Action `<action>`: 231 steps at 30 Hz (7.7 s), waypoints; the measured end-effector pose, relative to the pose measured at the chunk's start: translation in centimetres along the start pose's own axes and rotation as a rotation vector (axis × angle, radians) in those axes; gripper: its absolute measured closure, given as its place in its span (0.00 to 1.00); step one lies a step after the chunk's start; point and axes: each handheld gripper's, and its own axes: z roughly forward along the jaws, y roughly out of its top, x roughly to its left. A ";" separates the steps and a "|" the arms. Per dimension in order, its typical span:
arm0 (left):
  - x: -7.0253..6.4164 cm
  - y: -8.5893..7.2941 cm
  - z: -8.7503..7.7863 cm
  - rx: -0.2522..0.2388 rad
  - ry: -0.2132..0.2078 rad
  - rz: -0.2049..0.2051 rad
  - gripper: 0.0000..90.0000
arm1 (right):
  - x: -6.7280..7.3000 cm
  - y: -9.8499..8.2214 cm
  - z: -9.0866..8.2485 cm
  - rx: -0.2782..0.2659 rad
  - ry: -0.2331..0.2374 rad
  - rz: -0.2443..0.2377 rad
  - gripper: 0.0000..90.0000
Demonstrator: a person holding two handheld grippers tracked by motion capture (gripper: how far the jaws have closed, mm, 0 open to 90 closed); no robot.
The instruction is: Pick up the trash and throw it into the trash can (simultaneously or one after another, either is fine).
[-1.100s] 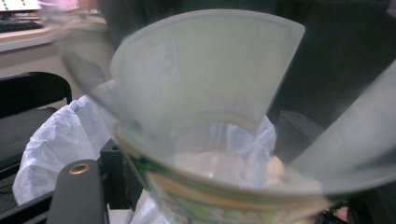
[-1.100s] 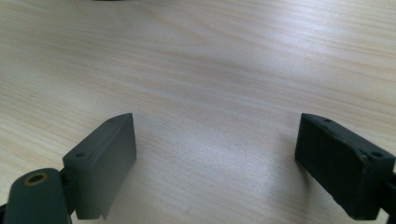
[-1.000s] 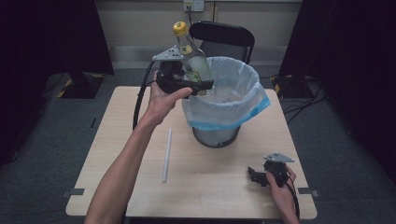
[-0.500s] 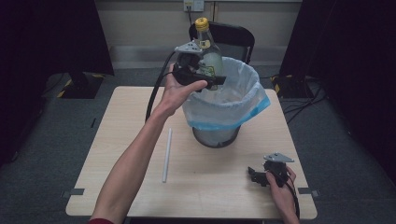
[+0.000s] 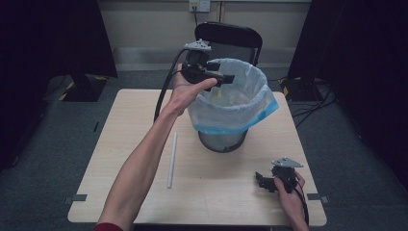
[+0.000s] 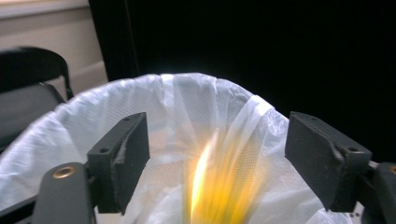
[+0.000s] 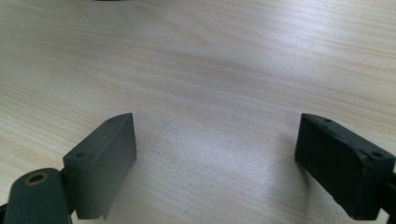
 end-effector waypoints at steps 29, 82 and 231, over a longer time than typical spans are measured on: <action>1.9 -3.8 -6.1 -0.063 0.010 -0.071 0.21 | 0.0 0.0 0.0 0.003 0.013 -0.016 0.13; 3.1 -19.1 -14.6 0.100 0.115 -0.193 0.28 | -0.1 0.0 0.0 0.003 0.014 -0.015 0.13; 2.6 -21.2 -16.8 -0.064 0.230 -0.258 0.90 | -0.2 0.1 0.1 0.004 0.019 -0.020 0.12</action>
